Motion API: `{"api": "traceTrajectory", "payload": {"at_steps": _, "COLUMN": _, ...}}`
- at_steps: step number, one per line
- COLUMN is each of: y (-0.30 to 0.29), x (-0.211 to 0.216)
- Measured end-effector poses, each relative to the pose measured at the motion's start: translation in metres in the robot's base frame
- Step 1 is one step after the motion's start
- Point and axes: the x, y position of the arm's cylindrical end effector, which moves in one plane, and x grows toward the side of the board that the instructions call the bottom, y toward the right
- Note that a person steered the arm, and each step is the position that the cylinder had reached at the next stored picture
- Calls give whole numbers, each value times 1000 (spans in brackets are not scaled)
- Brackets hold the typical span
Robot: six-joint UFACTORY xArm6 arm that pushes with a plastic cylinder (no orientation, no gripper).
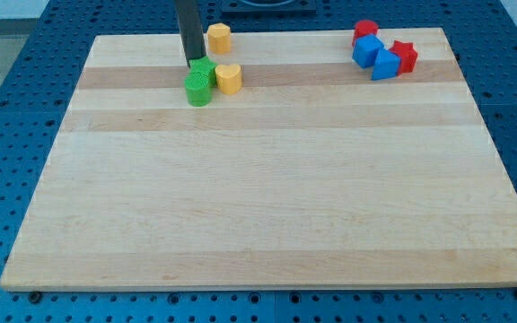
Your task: Put the yellow hexagon parallel to blue cube
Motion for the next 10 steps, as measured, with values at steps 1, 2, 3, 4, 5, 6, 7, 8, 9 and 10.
{"api": "traceTrajectory", "payload": {"at_steps": 1, "y": -25, "x": -69}}
{"api": "traceTrajectory", "payload": {"at_steps": 2, "y": -25, "x": -73}}
{"api": "traceTrajectory", "payload": {"at_steps": 3, "y": -22, "x": -73}}
{"api": "traceTrajectory", "payload": {"at_steps": 4, "y": -19, "x": -71}}
{"api": "traceTrajectory", "payload": {"at_steps": 5, "y": 18, "x": -72}}
{"api": "traceTrajectory", "payload": {"at_steps": 6, "y": 90, "x": -69}}
{"api": "traceTrajectory", "payload": {"at_steps": 7, "y": 97, "x": -69}}
{"api": "traceTrajectory", "payload": {"at_steps": 8, "y": 132, "x": -62}}
{"api": "traceTrajectory", "payload": {"at_steps": 9, "y": 132, "x": -57}}
{"api": "traceTrajectory", "payload": {"at_steps": 10, "y": 132, "x": -58}}
